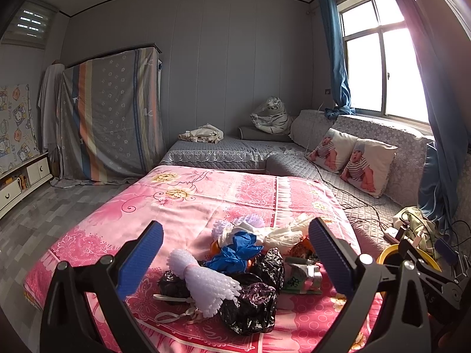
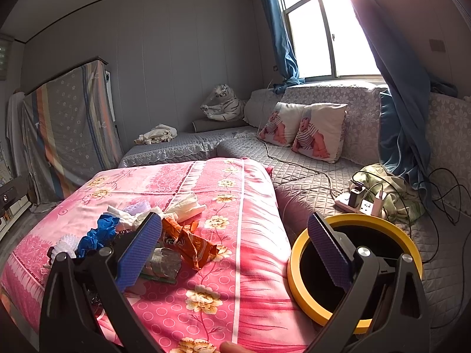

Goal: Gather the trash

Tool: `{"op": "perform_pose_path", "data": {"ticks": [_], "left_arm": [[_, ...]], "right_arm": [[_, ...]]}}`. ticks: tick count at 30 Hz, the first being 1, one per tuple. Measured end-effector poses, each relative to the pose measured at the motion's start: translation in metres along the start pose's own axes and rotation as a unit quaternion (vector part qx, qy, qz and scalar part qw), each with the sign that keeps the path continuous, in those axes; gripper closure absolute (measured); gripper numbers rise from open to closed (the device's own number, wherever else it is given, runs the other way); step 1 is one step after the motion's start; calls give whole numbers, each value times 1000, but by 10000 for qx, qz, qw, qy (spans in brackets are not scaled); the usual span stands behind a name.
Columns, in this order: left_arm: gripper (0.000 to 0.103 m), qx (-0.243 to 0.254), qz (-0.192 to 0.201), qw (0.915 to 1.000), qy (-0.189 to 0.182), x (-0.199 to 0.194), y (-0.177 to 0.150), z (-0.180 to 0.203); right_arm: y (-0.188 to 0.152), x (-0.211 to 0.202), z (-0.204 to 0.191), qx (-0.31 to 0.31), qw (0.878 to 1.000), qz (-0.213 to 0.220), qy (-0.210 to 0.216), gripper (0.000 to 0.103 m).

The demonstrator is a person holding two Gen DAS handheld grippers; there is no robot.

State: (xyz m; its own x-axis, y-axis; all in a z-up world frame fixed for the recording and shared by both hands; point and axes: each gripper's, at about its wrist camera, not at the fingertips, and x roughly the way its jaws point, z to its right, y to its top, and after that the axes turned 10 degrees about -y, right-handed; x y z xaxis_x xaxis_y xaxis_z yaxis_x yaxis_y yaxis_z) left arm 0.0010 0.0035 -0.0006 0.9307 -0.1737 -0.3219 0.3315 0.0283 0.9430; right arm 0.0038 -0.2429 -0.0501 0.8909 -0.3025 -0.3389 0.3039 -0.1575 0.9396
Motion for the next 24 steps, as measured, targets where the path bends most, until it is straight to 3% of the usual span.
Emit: {"op": "perform_pose_path", "data": {"ticks": [24], "left_arm": [[7, -8, -7, 10000, -10, -1, 1, 1]], "right_arm": [[-1, 0, 0, -5, 10000, 2, -13, 8]]}}
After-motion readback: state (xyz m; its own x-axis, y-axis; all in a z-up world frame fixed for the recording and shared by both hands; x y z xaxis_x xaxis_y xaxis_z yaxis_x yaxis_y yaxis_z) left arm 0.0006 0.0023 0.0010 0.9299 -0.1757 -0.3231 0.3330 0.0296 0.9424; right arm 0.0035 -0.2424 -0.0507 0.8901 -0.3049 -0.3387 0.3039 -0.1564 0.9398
